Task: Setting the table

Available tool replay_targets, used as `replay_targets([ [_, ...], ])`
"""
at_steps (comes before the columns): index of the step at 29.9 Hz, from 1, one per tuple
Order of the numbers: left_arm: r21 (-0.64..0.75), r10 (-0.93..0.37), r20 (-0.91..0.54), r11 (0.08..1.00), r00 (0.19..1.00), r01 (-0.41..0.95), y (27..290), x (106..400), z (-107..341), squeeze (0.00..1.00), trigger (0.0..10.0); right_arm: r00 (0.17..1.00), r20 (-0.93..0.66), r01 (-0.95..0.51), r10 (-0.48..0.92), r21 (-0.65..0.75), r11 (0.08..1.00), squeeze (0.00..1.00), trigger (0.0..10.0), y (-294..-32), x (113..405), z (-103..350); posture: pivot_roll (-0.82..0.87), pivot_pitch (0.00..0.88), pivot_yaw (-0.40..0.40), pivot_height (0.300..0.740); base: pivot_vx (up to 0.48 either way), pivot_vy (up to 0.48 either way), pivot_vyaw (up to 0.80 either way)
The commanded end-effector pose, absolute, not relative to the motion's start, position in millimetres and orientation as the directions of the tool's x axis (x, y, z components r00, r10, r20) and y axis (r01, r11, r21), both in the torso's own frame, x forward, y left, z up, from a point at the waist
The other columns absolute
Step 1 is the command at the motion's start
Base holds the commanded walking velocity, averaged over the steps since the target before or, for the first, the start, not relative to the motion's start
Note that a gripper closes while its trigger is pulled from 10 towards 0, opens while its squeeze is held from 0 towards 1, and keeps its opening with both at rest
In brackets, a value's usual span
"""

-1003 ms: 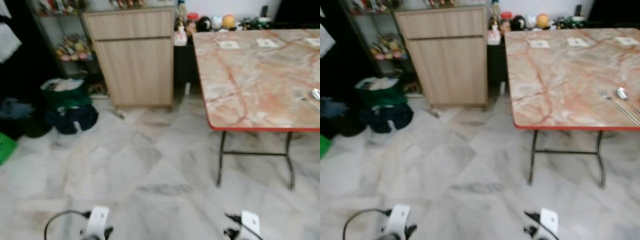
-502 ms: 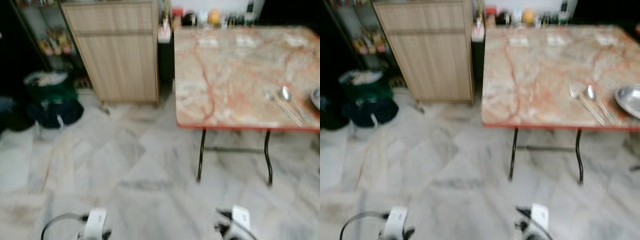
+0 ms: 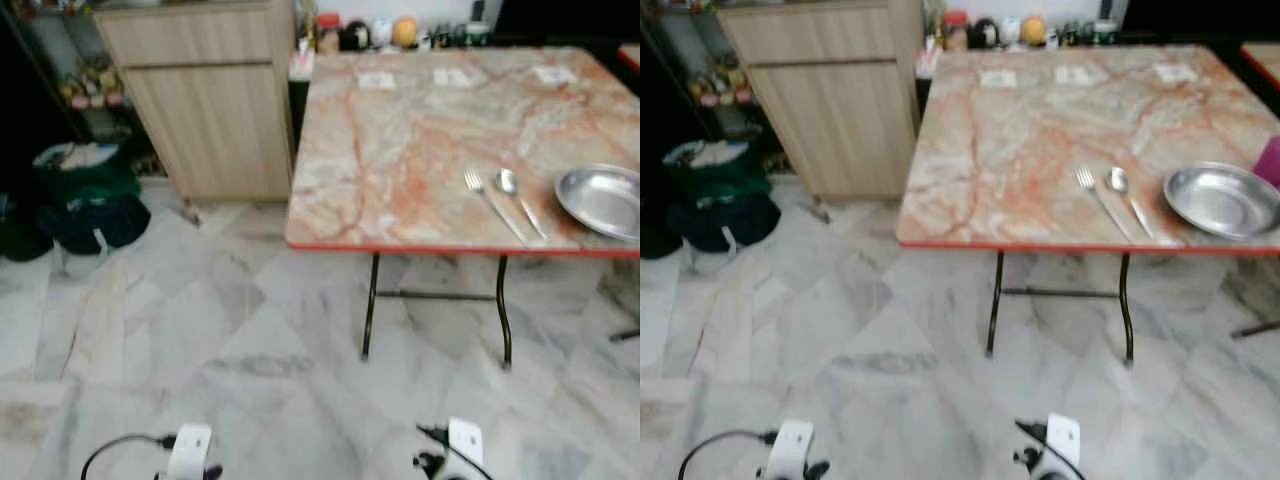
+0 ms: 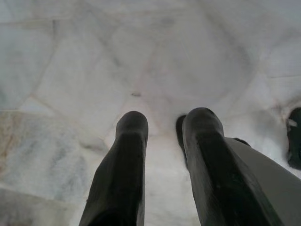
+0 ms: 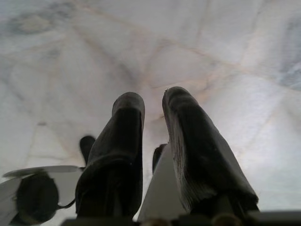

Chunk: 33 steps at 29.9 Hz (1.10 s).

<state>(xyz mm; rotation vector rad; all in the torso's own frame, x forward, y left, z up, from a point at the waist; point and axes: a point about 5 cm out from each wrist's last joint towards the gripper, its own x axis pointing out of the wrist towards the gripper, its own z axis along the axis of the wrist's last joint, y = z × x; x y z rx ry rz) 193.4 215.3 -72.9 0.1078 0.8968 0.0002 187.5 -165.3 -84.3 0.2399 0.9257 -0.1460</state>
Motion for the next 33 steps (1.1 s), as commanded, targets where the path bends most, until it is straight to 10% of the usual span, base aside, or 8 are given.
replay_targets([
  [1, 0.082, 0.036, -0.792, 0.996, 0.609, 0.047, 212, 188, -76, 0.00, 10.0, 0.583, -0.812, 0.238, -0.036, 0.128, 0.963, 0.00, 10.0, -170, 184, -86, -0.04, 0.077, 0.044, 0.740, 0.000, -0.319, 0.00],
  [33, 0.037, 0.028, -0.773, 0.999, 0.634, 0.000, 208, 190, -75, 0.00, 10.0, 0.640, -0.764, 0.273, -0.083, 0.125, 0.954, 0.00, 10.0, -192, 207, -71, -0.05, 0.062, 0.021, 0.740, 0.000, -0.137, 0.00],
])
